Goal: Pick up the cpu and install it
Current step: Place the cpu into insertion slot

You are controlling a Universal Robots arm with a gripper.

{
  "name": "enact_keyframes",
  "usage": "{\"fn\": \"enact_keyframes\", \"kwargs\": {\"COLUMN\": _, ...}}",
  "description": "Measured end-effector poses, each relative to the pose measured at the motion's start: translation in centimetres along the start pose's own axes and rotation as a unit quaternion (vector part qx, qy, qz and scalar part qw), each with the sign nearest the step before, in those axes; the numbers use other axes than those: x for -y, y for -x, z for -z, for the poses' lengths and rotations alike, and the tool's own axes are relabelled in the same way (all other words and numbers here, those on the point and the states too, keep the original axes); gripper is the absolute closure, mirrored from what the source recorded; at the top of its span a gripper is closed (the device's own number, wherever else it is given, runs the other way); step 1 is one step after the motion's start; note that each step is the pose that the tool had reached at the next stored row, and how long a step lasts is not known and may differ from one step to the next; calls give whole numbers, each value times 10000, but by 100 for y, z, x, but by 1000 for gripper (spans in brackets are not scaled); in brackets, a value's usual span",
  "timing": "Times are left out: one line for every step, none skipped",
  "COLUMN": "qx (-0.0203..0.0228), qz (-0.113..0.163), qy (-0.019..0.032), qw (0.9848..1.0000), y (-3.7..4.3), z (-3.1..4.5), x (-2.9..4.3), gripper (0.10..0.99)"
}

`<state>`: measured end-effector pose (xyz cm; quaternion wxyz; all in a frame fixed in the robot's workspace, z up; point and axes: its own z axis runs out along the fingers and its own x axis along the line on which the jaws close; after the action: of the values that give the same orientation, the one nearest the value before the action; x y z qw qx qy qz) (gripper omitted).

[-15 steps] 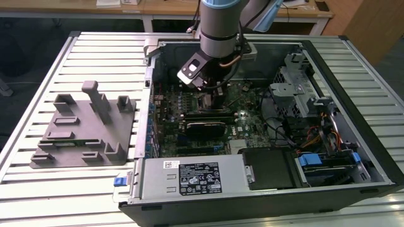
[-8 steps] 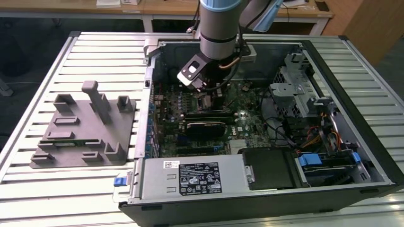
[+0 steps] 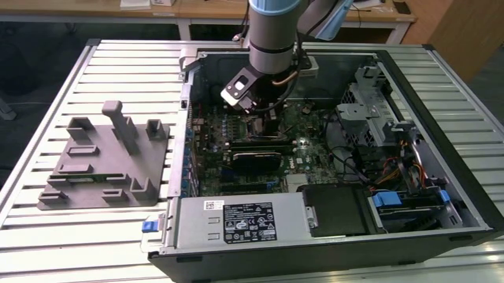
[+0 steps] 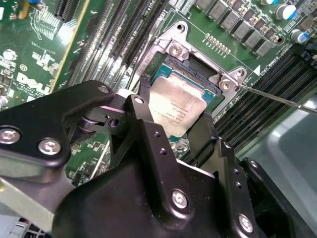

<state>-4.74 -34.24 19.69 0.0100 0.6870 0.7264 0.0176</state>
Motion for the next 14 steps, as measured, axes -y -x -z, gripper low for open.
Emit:
{"fn": "enact_keyframes", "kwargs": {"qx": 0, "qz": -22, "qy": 0, "qw": 10000, "y": -3, "z": -6, "x": 0, "gripper": 541}}
{"fn": "enact_keyframes", "kwargs": {"qx": 2, "qz": -50, "qy": 0, "qw": 10000, "y": -4, "z": -11, "x": -1, "gripper": 541}}
{"fn": "enact_keyframes", "kwargs": {"qx": 4, "qz": -78, "qy": 0, "qw": 10000, "y": -5, "z": -17, "x": 0, "gripper": 541}}
{"fn": "enact_keyframes", "kwargs": {"qx": 5, "qz": -105, "qy": 0, "qw": 9999, "y": -5, "z": -22, "x": 1, "gripper": 541}}
{"fn": "enact_keyframes", "kwargs": {"qx": 5, "qz": -126, "qy": 1, "qw": 9999, "y": -6, "z": -29, "x": 1, "gripper": 541}}
{"fn": "enact_keyframes", "kwargs": {"qx": 6, "qz": -144, "qy": 1, "qw": 9999, "y": -6, "z": -35, "x": 1, "gripper": 541}}
{"fn": "enact_keyframes", "kwargs": {"qx": 7, "qz": -160, "qy": 1, "qw": 9999, "y": -7, "z": -42, "x": 1, "gripper": 541}}
{"fn": "enact_keyframes", "kwargs": {"qx": 7, "qz": -169, "qy": 1, "qw": 9999, "y": -7, "z": -48, "x": 1, "gripper": 541}}
{"fn": "enact_keyframes", "kwargs": {"qx": 8, "qz": -171, "qy": 0, "qw": 9999, "y": -7, "z": -52, "x": 2, "gripper": 541}}
{"fn": "enact_keyframes", "kwargs": {"qx": 8, "qz": -171, "qy": 0, "qw": 9999, "y": -7, "z": -52, "x": 2, "gripper": 541}}
{"fn": "enact_keyframes", "kwargs": {"qx": 9, "qz": -171, "qy": 0, "qw": 9999, "y": -7, "z": -52, "x": 2, "gripper": 541}}
{"fn": "enact_keyframes", "kwargs": {"qx": 9, "qz": -171, "qy": 0, "qw": 9999, "y": -7, "z": -53, "x": 2, "gripper": 541}}
{"fn": "enact_keyframes", "kwargs": {"qx": 8, "qz": -171, "qy": 0, "qw": 9999, "y": -7, "z": -54, "x": 2, "gripper": 541}}
{"fn": "enact_keyframes", "kwargs": {"qx": 8, "qz": -172, "qy": 0, "qw": 9999, "y": -7, "z": -55, "x": 2, "gripper": 541}}
